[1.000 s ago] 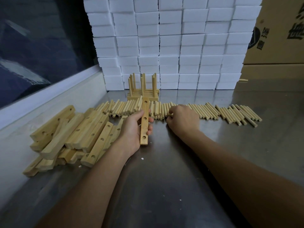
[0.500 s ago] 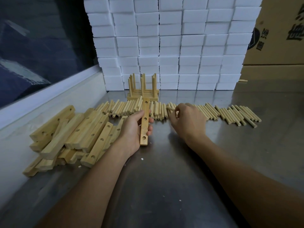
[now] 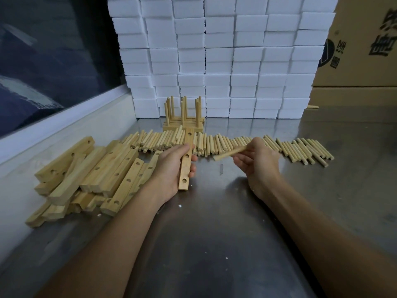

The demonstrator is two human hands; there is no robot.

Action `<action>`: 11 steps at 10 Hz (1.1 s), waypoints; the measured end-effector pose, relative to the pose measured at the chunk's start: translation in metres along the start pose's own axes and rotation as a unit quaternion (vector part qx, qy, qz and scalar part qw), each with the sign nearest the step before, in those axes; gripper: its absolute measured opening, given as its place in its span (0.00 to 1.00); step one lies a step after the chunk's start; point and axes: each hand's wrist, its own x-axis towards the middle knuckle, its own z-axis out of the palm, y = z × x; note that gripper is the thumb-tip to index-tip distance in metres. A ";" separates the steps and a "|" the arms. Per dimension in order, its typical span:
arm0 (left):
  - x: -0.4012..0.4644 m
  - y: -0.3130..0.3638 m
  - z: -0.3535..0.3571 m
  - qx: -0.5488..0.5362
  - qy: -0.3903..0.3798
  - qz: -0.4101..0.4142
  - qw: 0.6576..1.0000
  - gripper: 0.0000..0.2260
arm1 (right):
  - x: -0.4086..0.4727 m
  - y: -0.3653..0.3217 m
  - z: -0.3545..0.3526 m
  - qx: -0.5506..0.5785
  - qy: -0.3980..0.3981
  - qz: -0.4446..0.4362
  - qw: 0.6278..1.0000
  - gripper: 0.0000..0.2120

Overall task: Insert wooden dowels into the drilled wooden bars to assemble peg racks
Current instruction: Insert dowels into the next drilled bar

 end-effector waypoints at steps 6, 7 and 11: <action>0.000 0.000 0.001 0.012 -0.004 0.008 1.000 0.09 | 0.005 0.001 -0.002 -0.030 -0.092 0.048 0.994 0.04; -0.001 0.000 0.001 0.013 -0.004 0.009 1.000 0.09 | 0.004 0.001 -0.002 -0.011 -0.094 0.056 0.994 0.03; -0.003 0.000 0.002 0.020 -0.002 0.009 1.000 0.09 | 0.003 0.004 -0.002 -0.037 -0.143 0.016 0.989 0.07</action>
